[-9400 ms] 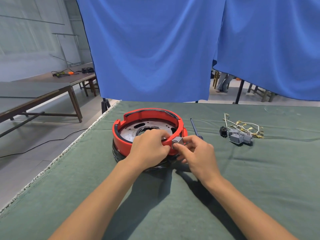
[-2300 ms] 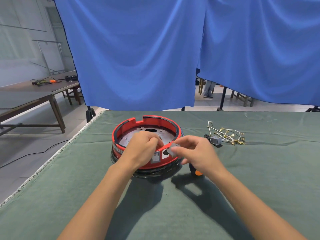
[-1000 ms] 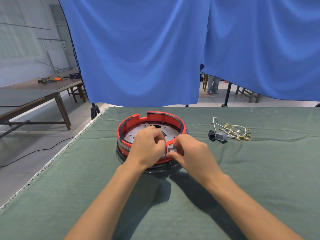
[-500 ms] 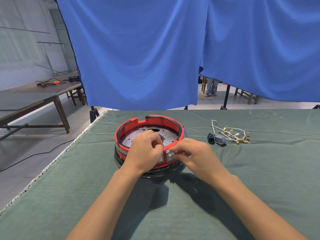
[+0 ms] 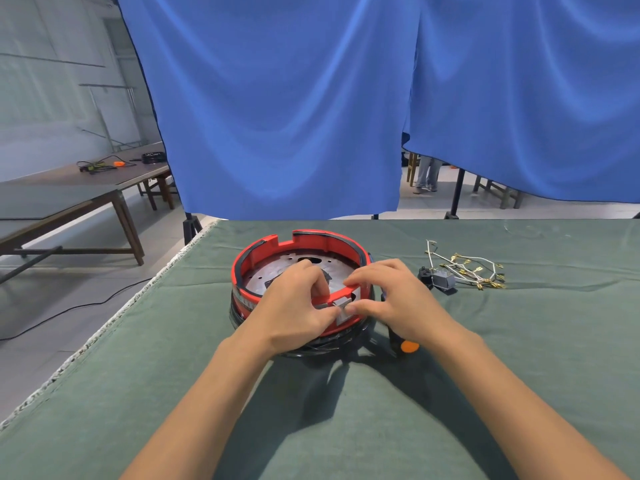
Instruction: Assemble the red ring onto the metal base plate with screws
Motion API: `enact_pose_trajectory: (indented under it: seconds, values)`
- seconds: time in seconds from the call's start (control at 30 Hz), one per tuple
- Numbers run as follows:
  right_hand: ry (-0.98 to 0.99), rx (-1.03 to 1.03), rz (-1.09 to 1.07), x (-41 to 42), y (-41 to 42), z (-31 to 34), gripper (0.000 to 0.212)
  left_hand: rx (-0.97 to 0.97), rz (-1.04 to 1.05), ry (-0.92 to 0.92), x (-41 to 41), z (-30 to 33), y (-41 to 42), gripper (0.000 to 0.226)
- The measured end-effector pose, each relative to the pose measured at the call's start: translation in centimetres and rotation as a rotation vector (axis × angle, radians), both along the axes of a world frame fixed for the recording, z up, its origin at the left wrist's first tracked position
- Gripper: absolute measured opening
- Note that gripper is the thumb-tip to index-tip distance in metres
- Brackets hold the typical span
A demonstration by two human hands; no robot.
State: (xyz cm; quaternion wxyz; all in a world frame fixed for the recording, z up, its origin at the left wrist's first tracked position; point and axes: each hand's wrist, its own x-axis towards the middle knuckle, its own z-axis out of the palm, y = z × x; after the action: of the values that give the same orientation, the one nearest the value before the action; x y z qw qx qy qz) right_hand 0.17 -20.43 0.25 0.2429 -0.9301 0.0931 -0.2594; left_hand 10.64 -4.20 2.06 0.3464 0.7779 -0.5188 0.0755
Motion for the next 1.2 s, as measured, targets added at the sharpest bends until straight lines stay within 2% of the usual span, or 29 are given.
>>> enact_pose_trajectory:
  seconds: [0.23,0.5,0.63,0.7,0.87,0.97,1.07,1.2]
  values:
    - [0.087,0.003,0.037,-0.1,-0.2,0.3,0.044,0.026,-0.006,0.037,0.2,0.3,0.1,0.018]
    - [-0.017,0.12,-0.028,0.5,0.6,0.3,0.023,0.008,0.014,0.003,0.0,0.1,-0.1,0.013]
    - [-0.057,0.131,-0.033,0.4,1.0,-0.1,0.02,-0.021,0.015,-0.013,0.3,-0.3,0.0,0.013]
    - [-0.085,0.131,-0.023,0.1,1.3,-0.3,0.021,-0.023,0.051,-0.041,0.0,-0.9,-0.4,0.016]
    - [-0.156,0.231,-0.007,-0.4,1.1,-1.0,0.031,0.062,0.158,-0.245,-1.0,-1.8,-1.5,0.034]
    - [-0.27,0.301,-0.143,-0.9,0.6,-1.0,0.034,0.111,0.186,-0.305,-1.3,-2.0,-1.8,0.033]
    - [-0.31,0.277,-0.396,-1.3,-0.5,-1.3,0.028,0.125,0.242,-0.321,-1.9,-2.1,-2.6,0.032]
    - [-0.194,0.296,-0.663,-2.2,-3.4,-2.6,0.019,0.157,0.285,-0.36,-2.6,-2.2,-3.8,0.023]
